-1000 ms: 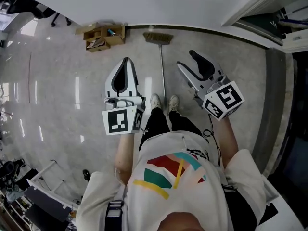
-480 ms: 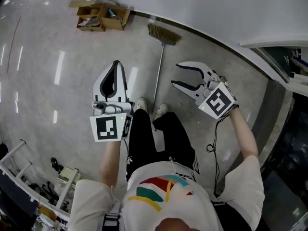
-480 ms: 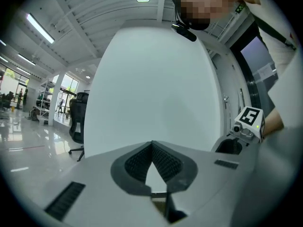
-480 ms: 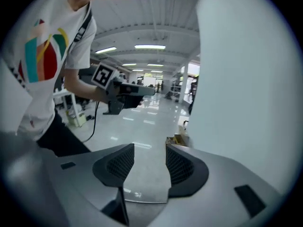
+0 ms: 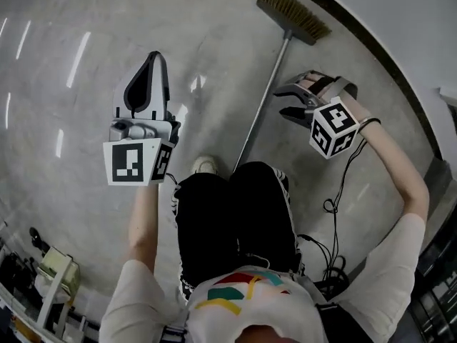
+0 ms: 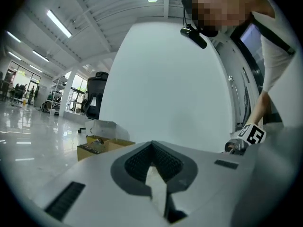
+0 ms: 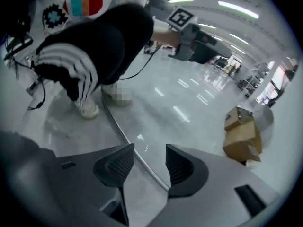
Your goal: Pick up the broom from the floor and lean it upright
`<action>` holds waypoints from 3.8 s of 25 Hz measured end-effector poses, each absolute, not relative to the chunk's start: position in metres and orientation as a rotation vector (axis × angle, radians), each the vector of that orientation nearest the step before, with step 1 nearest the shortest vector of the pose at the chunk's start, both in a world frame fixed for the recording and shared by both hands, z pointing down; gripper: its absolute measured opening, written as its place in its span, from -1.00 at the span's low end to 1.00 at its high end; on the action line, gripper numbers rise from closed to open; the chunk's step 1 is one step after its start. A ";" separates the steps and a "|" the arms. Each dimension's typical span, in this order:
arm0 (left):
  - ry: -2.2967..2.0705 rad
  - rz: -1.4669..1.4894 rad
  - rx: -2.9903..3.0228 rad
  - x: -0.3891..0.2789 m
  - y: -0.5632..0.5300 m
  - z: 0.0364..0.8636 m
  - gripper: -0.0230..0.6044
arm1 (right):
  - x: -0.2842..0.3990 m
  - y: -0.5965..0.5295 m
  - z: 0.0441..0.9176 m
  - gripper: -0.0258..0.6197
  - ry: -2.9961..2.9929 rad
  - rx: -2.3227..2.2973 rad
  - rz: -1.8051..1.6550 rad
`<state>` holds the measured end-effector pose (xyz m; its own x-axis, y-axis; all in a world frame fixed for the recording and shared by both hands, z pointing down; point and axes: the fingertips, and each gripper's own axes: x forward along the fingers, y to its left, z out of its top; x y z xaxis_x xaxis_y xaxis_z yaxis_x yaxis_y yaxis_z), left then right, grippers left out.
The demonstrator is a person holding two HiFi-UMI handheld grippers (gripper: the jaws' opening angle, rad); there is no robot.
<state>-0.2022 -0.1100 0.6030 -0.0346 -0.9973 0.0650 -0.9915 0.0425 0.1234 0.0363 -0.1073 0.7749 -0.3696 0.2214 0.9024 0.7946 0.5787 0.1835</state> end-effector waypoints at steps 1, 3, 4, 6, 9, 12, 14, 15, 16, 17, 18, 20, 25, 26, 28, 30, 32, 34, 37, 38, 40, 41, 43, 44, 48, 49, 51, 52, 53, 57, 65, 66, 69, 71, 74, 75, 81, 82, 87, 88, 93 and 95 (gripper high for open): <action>-2.173 -0.068 2.095 -0.203 -0.108 0.629 -0.78 | 0.037 -0.102 0.808 -0.26 -1.835 -0.876 -0.819; -2.160 -0.076 2.116 -0.200 -0.105 0.672 -0.78 | 0.039 -0.090 0.865 -0.26 -1.728 -0.979 -0.896; -2.147 -0.083 2.123 -0.196 -0.104 0.690 -0.78 | 0.043 -0.085 0.891 -0.26 -1.667 -1.028 -0.946; -2.132 -0.102 2.128 -0.185 -0.097 0.716 -0.78 | 0.054 -0.078 0.932 -0.26 -1.549 -1.112 -1.044; -2.116 -0.077 2.126 -0.172 -0.088 0.743 -0.78 | 0.063 -0.073 0.969 -0.27 -1.440 -1.176 -1.113; -2.109 -0.083 2.112 -0.168 -0.083 0.757 -0.78 | 0.059 -0.074 0.986 -0.27 -1.416 -1.178 -1.141; -2.104 -0.083 2.100 -0.168 -0.082 0.764 -0.78 | 0.059 -0.071 0.992 -0.39 -1.406 -1.191 -1.114; -2.101 -0.082 2.096 -0.168 -0.083 0.766 -0.78 | 0.061 -0.069 0.993 -0.46 -1.391 -1.204 -1.103; -2.099 -0.085 2.092 -0.169 -0.084 0.768 -0.78 | 0.063 -0.069 0.993 -0.51 -1.377 -1.218 -1.100; -2.099 -0.089 2.088 -0.170 -0.086 0.769 -0.78 | 0.064 -0.068 0.993 -0.59 -1.369 -1.229 -1.104; -2.101 -0.089 2.086 -0.171 -0.088 0.769 -0.78 | 0.065 -0.069 0.993 -0.61 -1.367 -1.231 -1.107; -2.107 -0.074 2.091 -0.172 -0.092 0.771 -0.78 | 0.065 -0.070 0.991 -0.61 -1.381 -1.197 -1.082; -2.215 -0.033 2.062 -0.204 -0.090 0.756 -0.78 | 0.049 -0.096 0.968 -0.61 -1.473 -1.041 -0.997; -2.243 -0.026 2.045 -0.215 -0.090 0.749 -0.78 | 0.047 -0.105 0.963 -0.61 -1.474 -1.022 -0.995; -2.303 -0.006 2.022 -0.235 -0.088 0.728 -0.78 | 0.044 -0.113 0.947 -0.61 -1.517 -0.998 -0.969; -2.367 0.016 2.013 -0.254 -0.089 0.700 -0.78 | 0.035 -0.116 0.924 -0.61 -1.584 -0.985 -0.931; -2.429 0.043 2.015 -0.268 -0.092 0.668 -0.78 | 0.029 -0.121 0.905 -0.61 -1.607 -0.989 -0.927; -2.465 0.078 2.022 -0.279 -0.092 0.635 -0.78 | 0.029 -0.121 0.893 -0.62 -1.610 -1.005 -0.924; -2.544 0.137 2.014 -0.300 -0.082 0.582 -0.78 | 0.009 -0.122 0.879 -0.62 -1.665 -0.975 -0.909; -2.568 0.155 2.008 -0.305 -0.076 0.567 -0.78 | -0.001 -0.120 0.877 -0.62 -1.690 -0.955 -0.905; -2.598 0.207 1.995 -0.308 -0.059 0.545 -0.78 | -0.019 -0.111 0.873 -0.62 -1.750 -0.905 -0.867; -2.616 0.236 1.991 -0.310 -0.050 0.536 -0.78 | -0.032 -0.109 0.868 -0.62 -1.787 -0.872 -0.841; -2.665 0.264 1.971 -0.317 -0.032 0.519 -0.78 | -0.068 -0.112 0.849 -0.62 -1.882 -0.783 -0.806; -2.698 0.243 1.949 -0.321 -0.023 0.509 -0.78 | -0.087 -0.117 0.837 -0.63 -1.938 -0.728 -0.792; -2.925 0.176 1.761 -0.349 -0.007 0.461 -0.78 | -0.142 -0.152 0.786 -0.63 -2.126 -0.467 -0.708; -2.970 0.156 1.735 -0.356 -0.010 0.445 -0.78 | -0.153 -0.160 0.773 -0.63 -2.173 -0.398 -0.674; -3.014 0.047 1.743 -0.365 -0.024 0.410 -0.78 | -0.171 -0.178 0.738 -0.63 -2.265 -0.263 -0.606; -3.024 0.005 1.755 -0.366 -0.035 0.394 -0.78 | -0.177 -0.190 0.717 -0.63 -2.305 -0.189 -0.572; -3.036 -0.001 1.764 -0.364 -0.046 0.380 -0.78 | -0.180 -0.205 0.695 -0.65 -2.341 -0.103 -0.536; -3.011 -0.042 1.831 -0.333 -0.092 0.332 -0.78 | -0.160 -0.275 0.614 -0.66 -2.486 0.369 -0.285; -2.679 -0.212 2.165 -0.235 -0.167 0.313 -0.78 | -0.046 -0.330 0.530 -0.66 -2.652 1.040 0.149; -2.629 -0.231 2.196 -0.220 -0.175 0.316 -0.78 | -0.032 -0.333 0.524 -0.66 -2.653 1.104 0.171; -2.504 -0.278 2.265 -0.189 -0.192 0.328 -0.78 | -0.004 -0.341 0.514 -0.66 -2.628 1.240 0.228; -2.444 -0.291 2.331 -0.174 -0.207 0.328 -0.78 | 0.008 -0.350 0.505 -0.66 -2.613 1.314 0.242; -2.380 -0.303 2.404 -0.152 -0.229 0.315 -0.78 | 0.037 -0.356 0.480 -0.66 -2.605 1.415 0.246; -2.359 -0.315 2.418 -0.147 -0.234 0.311 -0.78 | 0.046 -0.357 0.472 -0.66 -2.602 1.447 0.252; -2.240 -0.294 2.531 -0.134 -0.252 0.323 -0.78 | 0.074 -0.349 0.460 -0.66 -2.515 1.580 0.315; -2.223 -0.271 2.549 -0.129 -0.252 0.329 -0.78 | 0.079 -0.346 0.462 -0.66 -2.492 1.608 0.341; -2.161 -0.203 2.526 -0.114 -0.273 0.368 -0.78 | 0.078 -0.381 0.498 -0.66 -2.446 1.609 0.490; -2.146 -0.185 2.503 -0.114 -0.278 0.379 -0.78 | 0.074 -0.389 0.502 -0.66 -2.441 1.614 0.488; -2.105 -0.084 2.480 -0.103 -0.306 0.404 -0.78 | 0.063 -0.443 0.515 -0.66 -2.371 1.677 0.463; -2.088 -0.073 2.477 -0.103 -0.312 0.409 -0.78 | 0.056 -0.459 0.530 -0.65 -2.342 1.669 0.414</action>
